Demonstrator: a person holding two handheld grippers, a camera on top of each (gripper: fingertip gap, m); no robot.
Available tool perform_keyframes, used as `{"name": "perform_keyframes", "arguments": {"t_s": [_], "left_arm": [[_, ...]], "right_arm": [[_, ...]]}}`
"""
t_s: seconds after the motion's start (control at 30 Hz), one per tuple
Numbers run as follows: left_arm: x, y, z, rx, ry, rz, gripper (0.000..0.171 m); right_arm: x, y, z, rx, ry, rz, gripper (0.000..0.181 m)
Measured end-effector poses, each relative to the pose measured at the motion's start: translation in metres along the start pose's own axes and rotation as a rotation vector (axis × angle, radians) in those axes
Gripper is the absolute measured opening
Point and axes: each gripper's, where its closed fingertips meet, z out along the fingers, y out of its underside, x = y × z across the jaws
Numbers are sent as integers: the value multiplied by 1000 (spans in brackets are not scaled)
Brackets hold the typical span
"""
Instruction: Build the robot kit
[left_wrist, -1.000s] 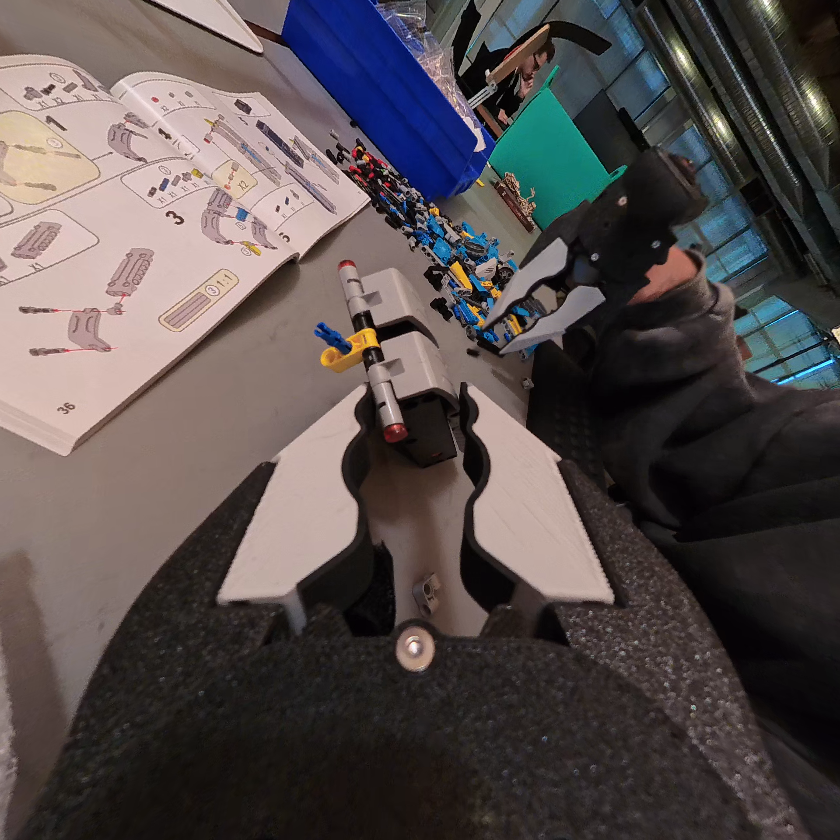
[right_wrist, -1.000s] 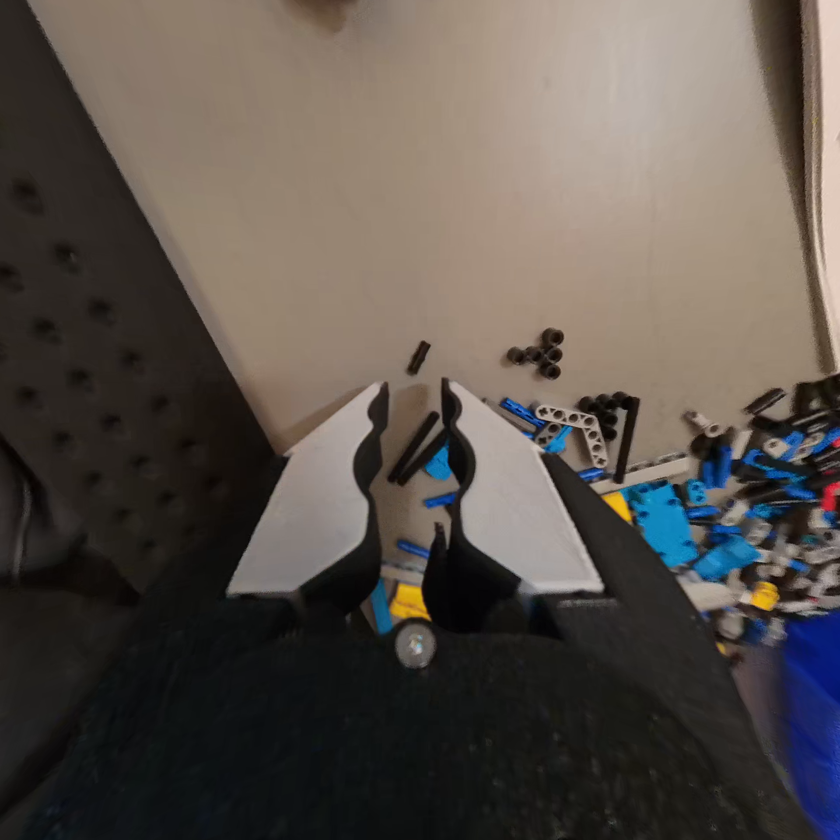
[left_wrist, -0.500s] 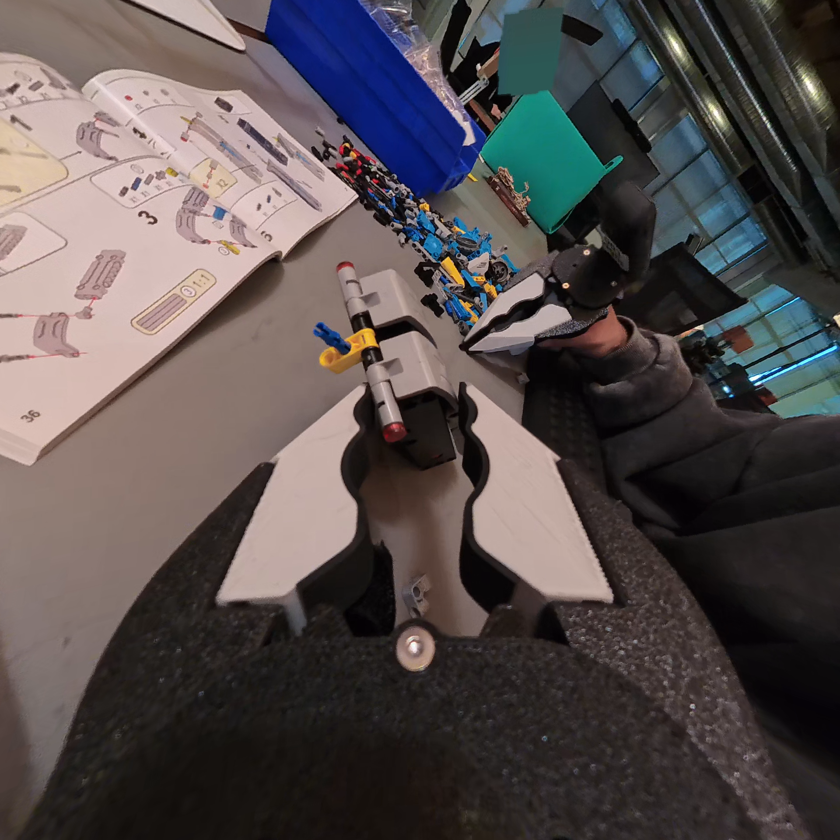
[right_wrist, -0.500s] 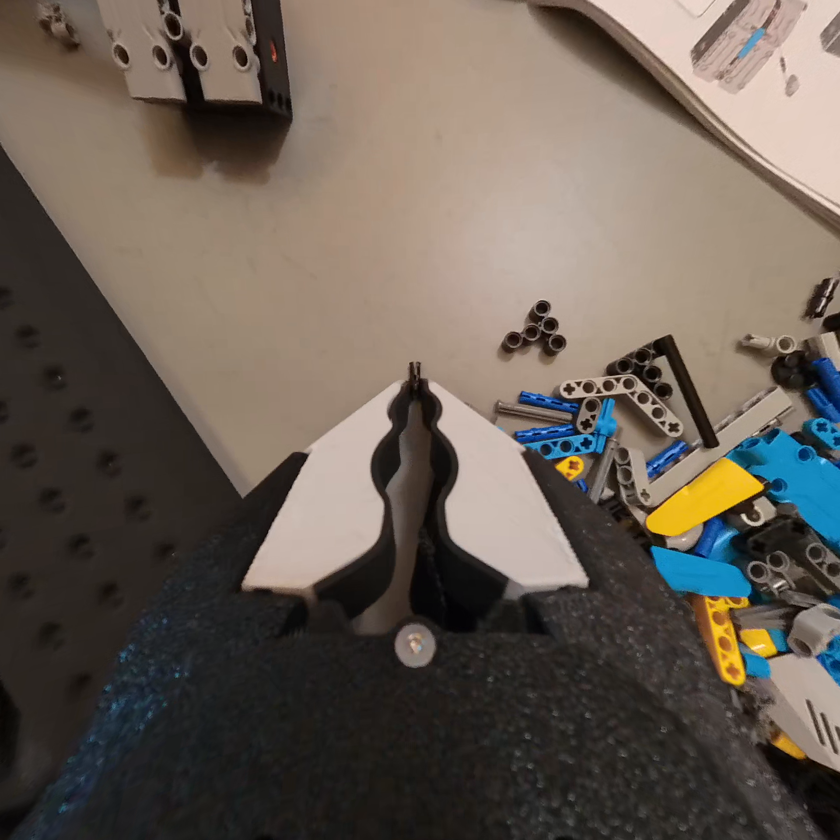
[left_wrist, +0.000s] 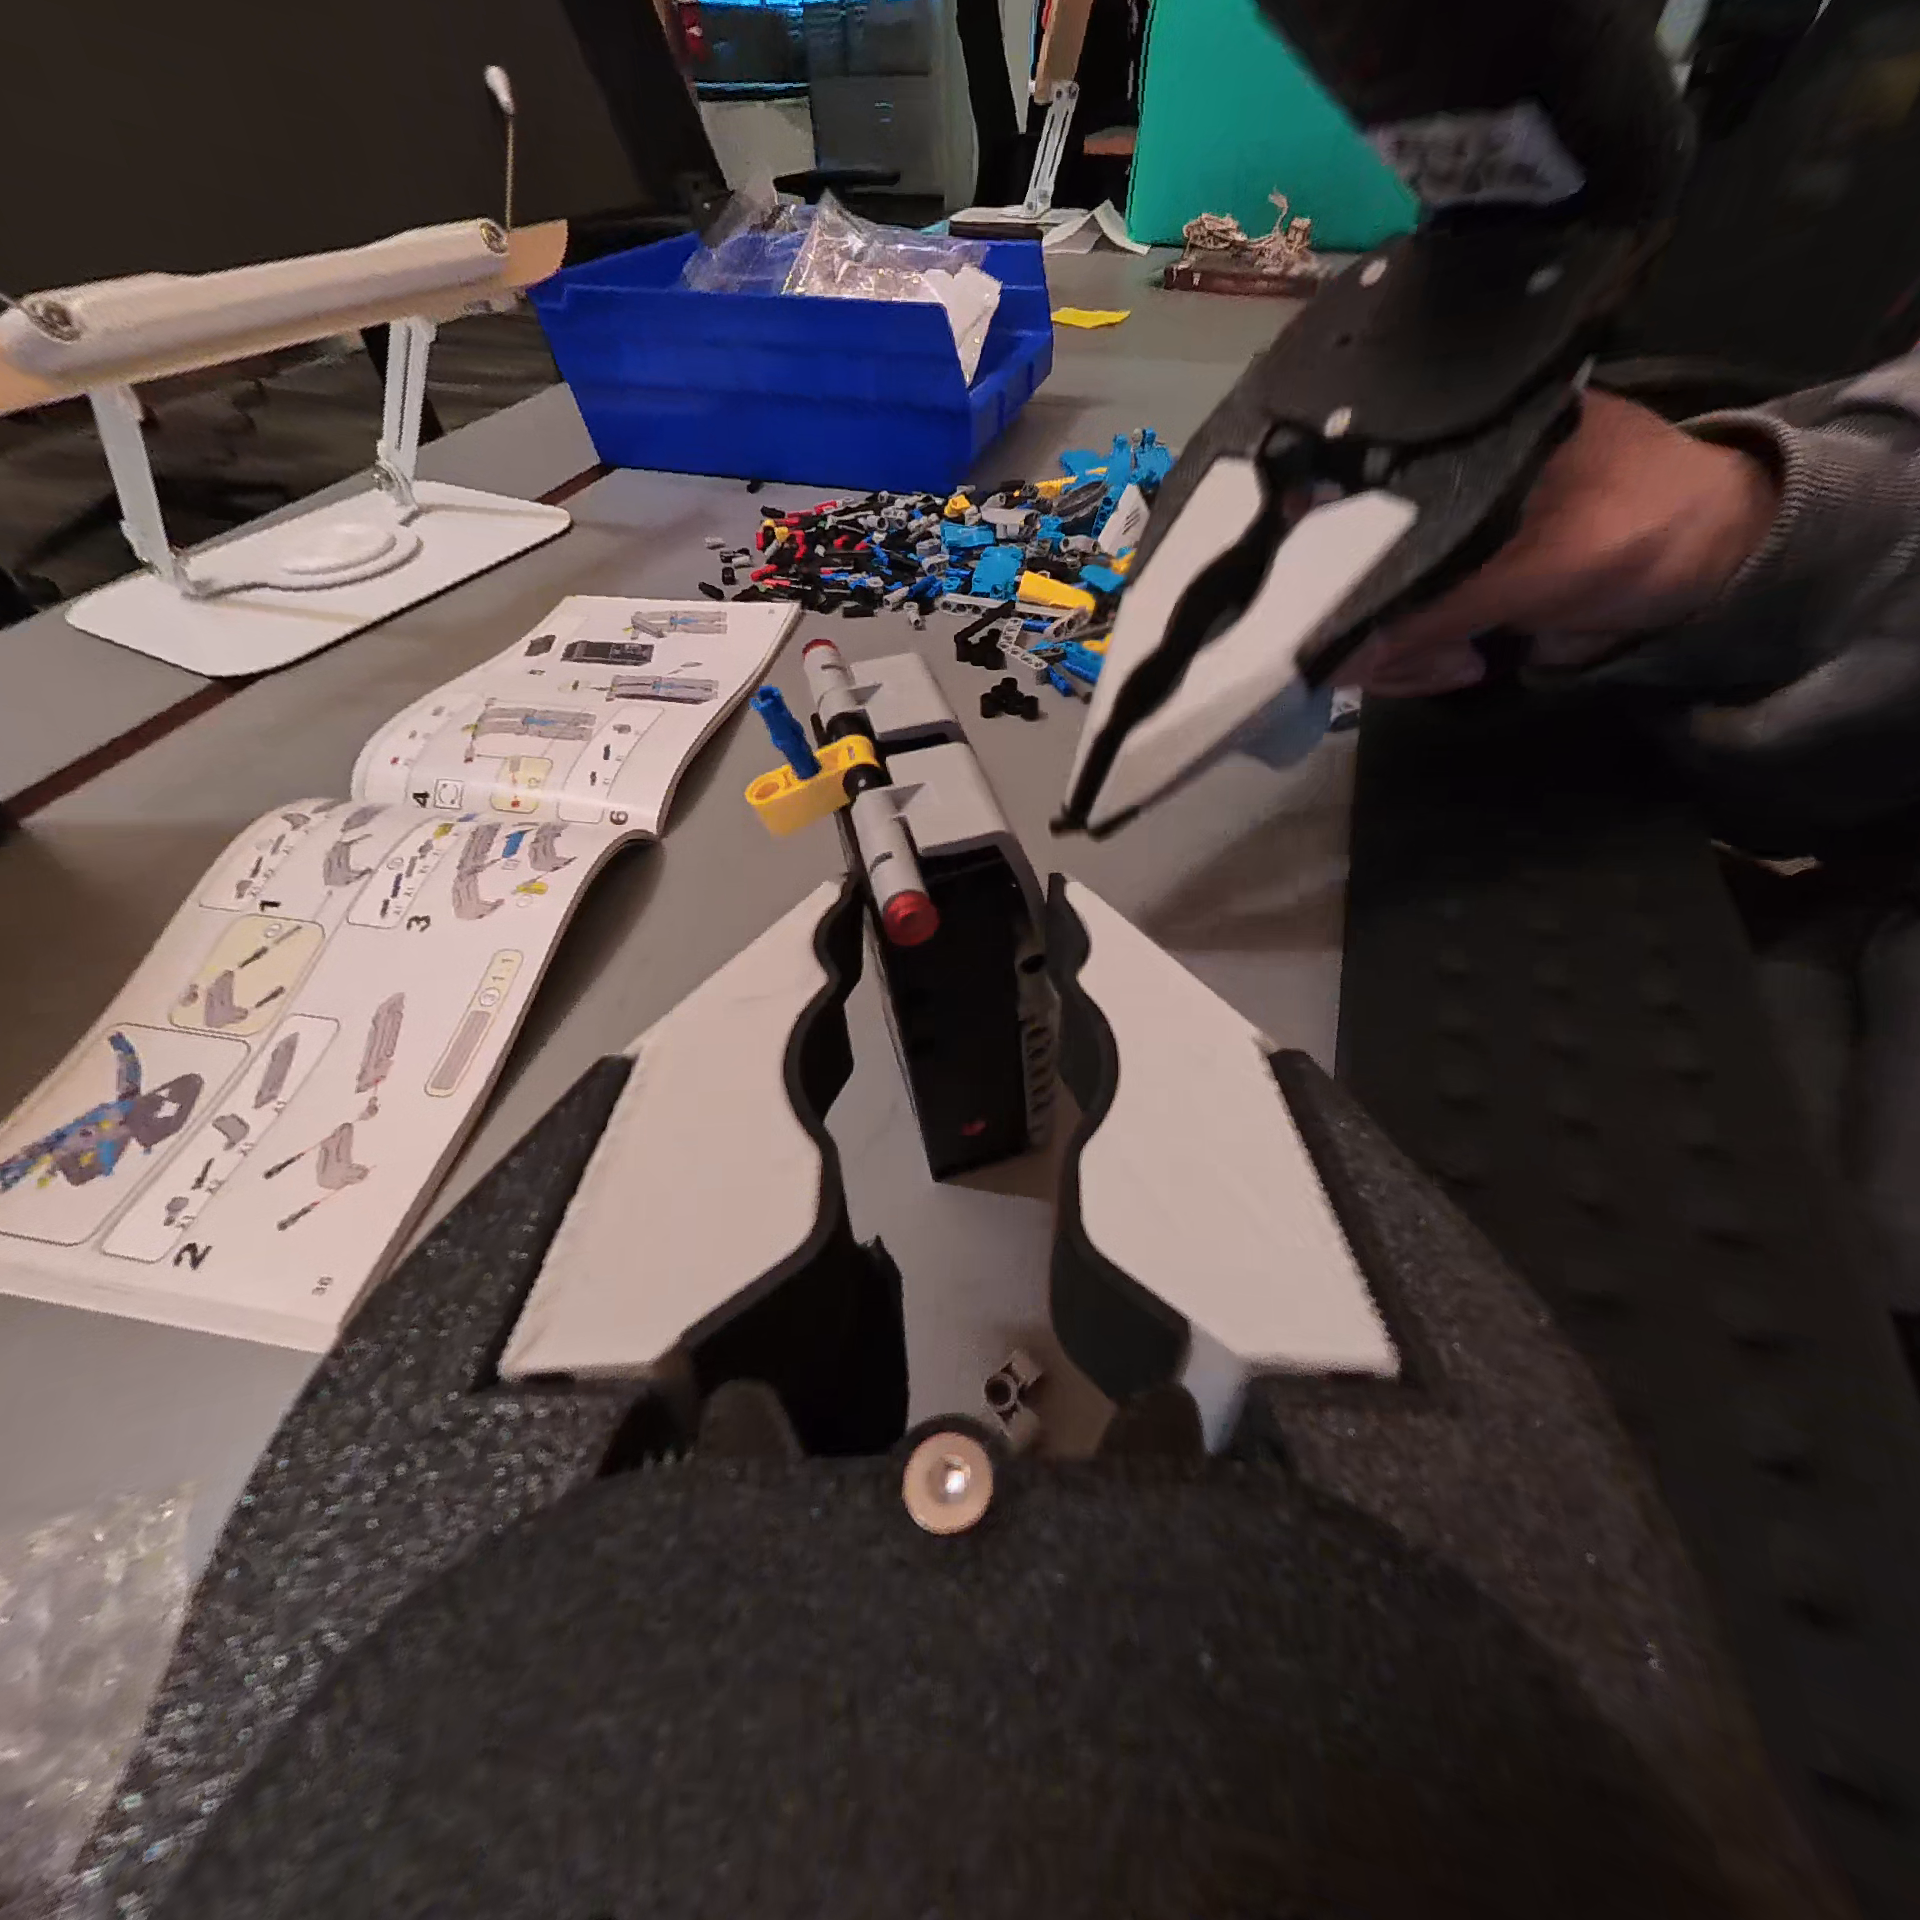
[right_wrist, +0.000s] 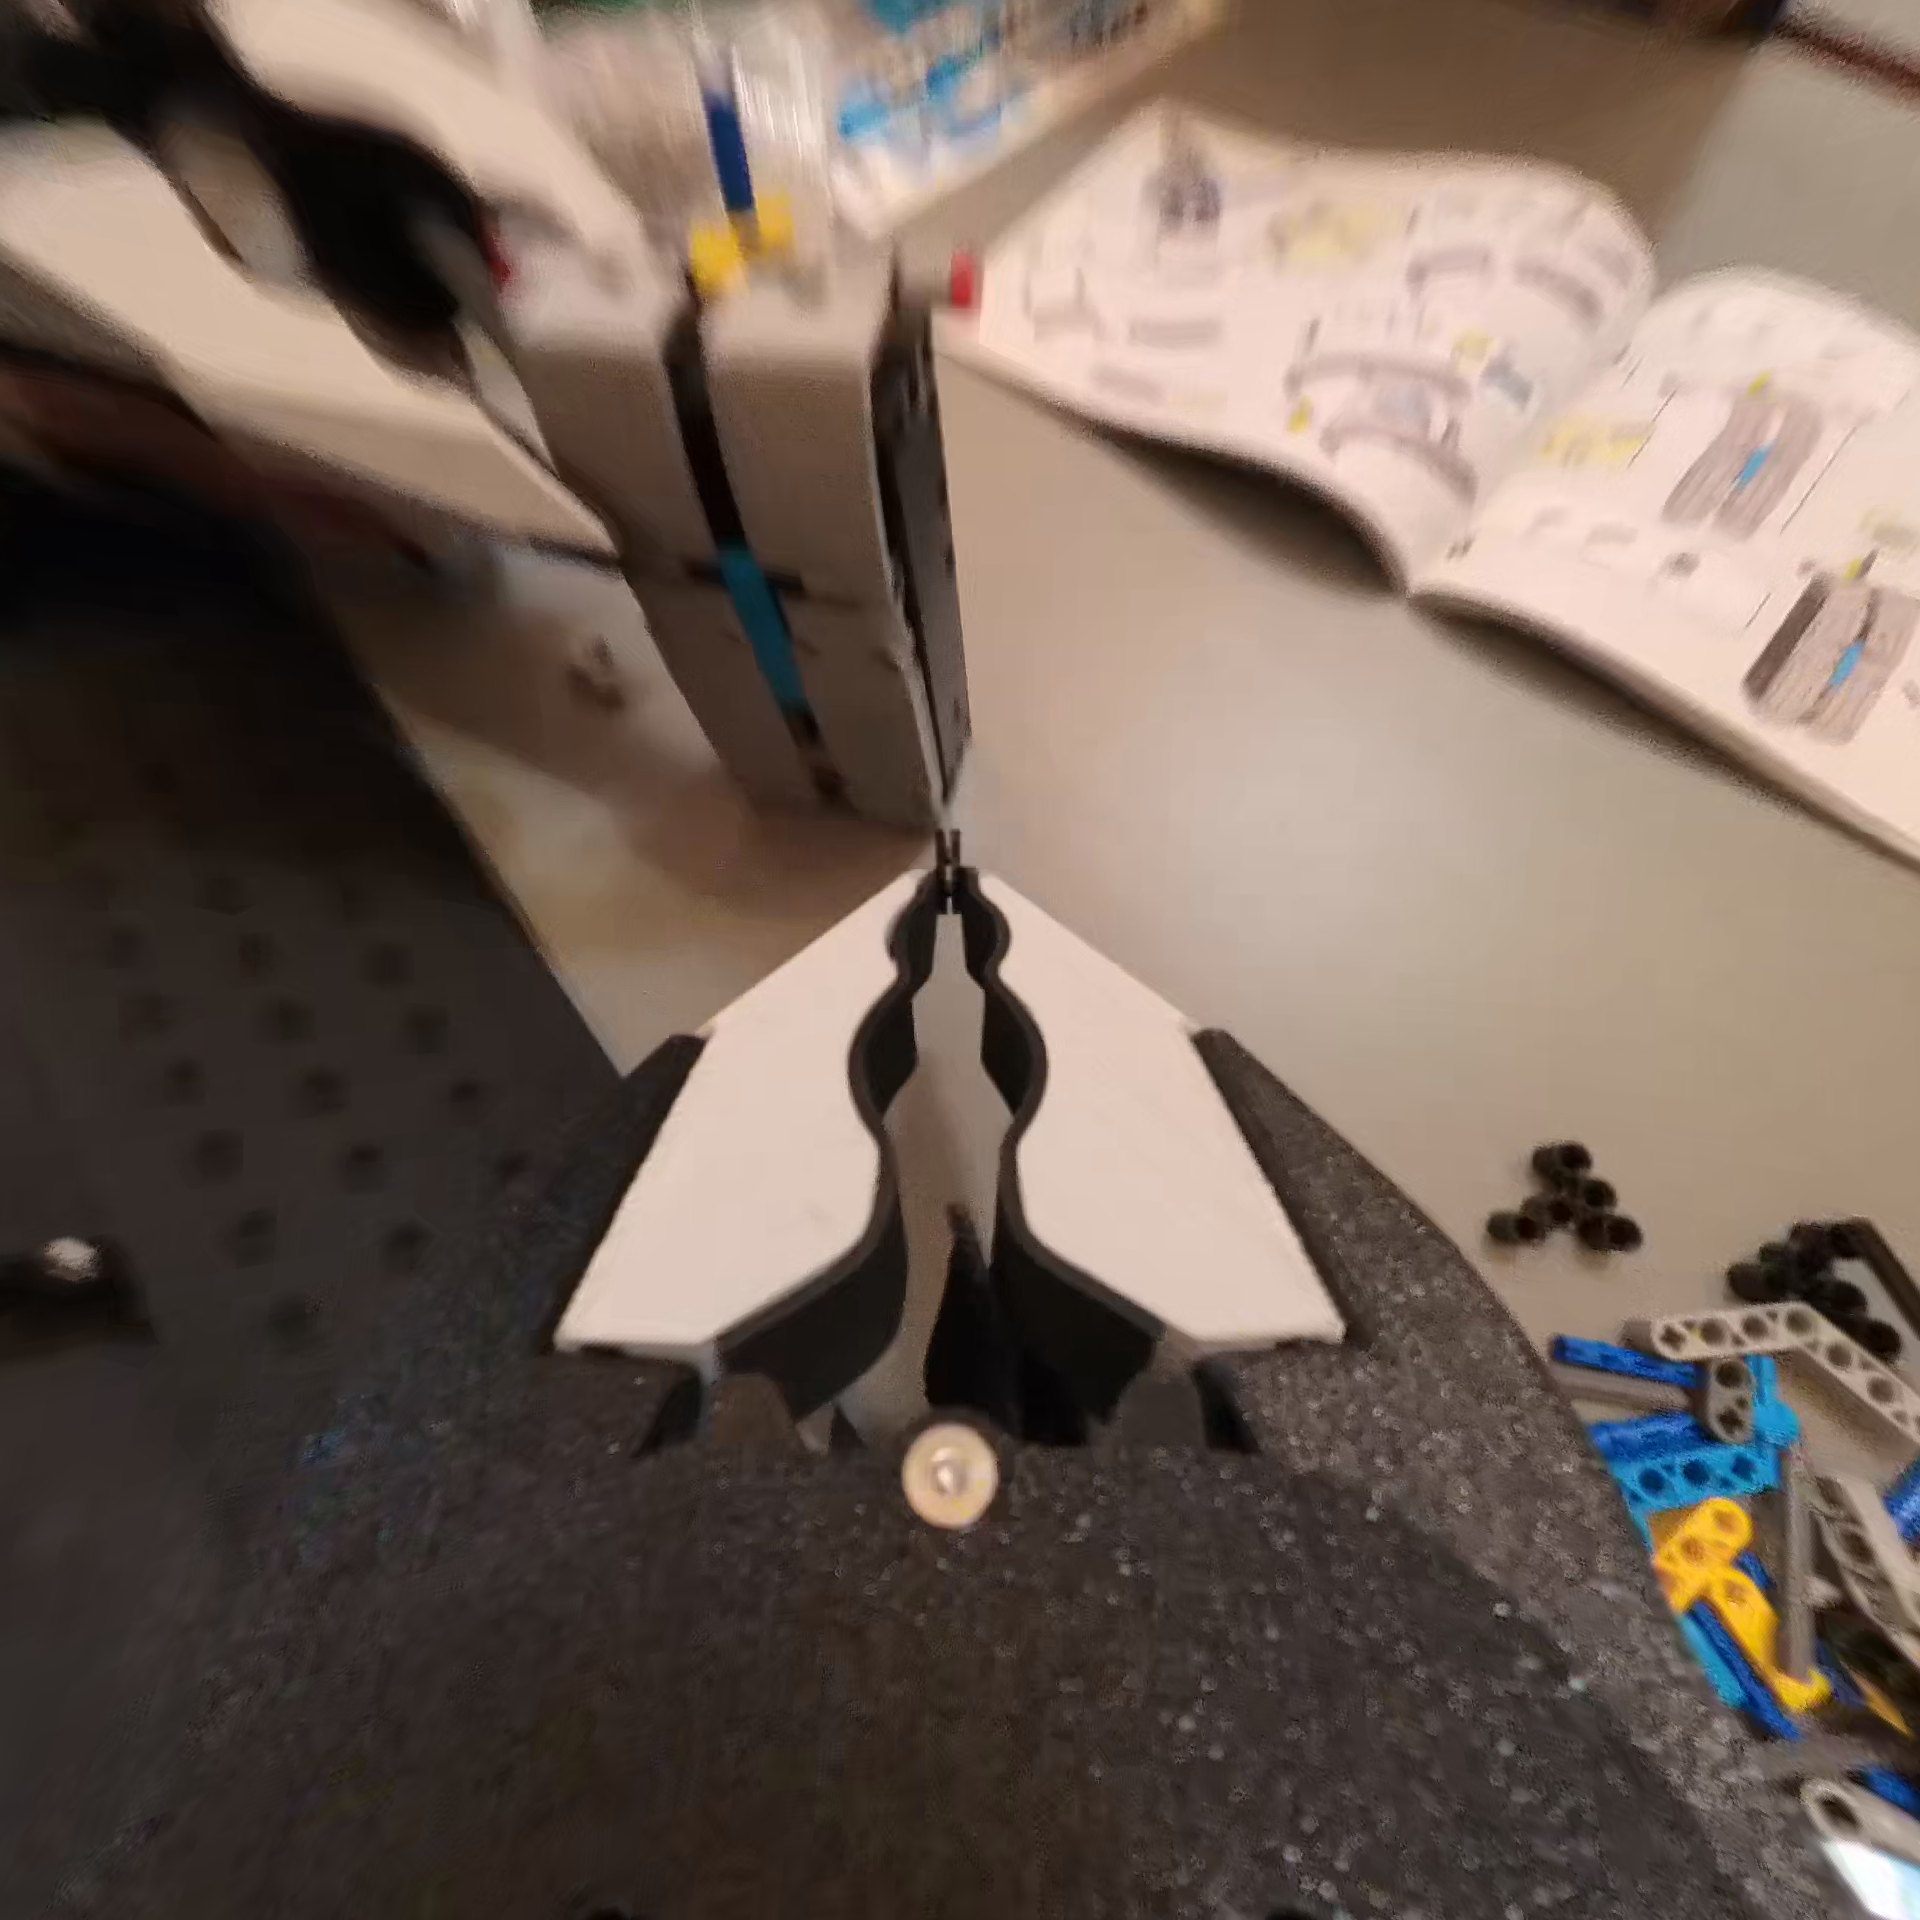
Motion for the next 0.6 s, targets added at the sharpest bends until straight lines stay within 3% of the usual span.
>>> {"name": "perform_keyframes", "arguments": {"t_s": [0.13, 0.6], "left_arm": [[1, 1, 1, -5, -27, 56, 35], [1, 1, 2, 2, -7, 19, 35]], "right_arm": [[2, 47, 12, -249, 58, -182, 3], [1, 53, 9, -169, -46, -170, 8]]}}
